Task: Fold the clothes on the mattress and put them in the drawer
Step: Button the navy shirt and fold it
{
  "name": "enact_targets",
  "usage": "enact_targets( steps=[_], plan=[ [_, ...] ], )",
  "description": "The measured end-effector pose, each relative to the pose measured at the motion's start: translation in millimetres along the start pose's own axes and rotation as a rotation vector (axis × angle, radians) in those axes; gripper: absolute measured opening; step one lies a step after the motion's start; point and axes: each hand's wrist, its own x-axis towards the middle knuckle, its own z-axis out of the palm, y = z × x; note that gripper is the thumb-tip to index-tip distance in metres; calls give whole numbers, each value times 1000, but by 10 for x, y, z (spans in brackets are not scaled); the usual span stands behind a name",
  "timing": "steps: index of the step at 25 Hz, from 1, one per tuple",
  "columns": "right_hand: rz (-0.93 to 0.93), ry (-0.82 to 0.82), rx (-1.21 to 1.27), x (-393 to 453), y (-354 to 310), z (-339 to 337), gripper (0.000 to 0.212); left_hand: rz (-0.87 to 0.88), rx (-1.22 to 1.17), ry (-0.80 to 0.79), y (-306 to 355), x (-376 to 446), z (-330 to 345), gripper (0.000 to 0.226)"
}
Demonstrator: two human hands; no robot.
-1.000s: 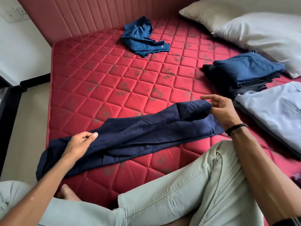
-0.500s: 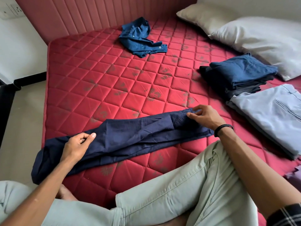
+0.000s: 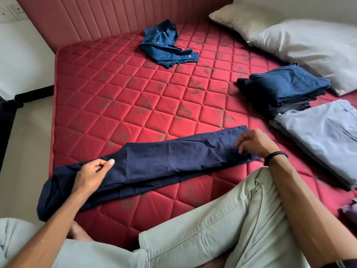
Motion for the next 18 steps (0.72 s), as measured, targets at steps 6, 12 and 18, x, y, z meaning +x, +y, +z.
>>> enact_targets(
  steps=[6,12,18],
  plan=[
    [-174,96,-103,17,-68,114,33,-26,15,13,21,-22,-12,57],
    [-164,82,-327,117,-109,243,36,13,69,54,83,-58,7,65],
    [-140,100,-289,55,-153,249,46,62,134,138,27,-48,33,61]
  ],
)
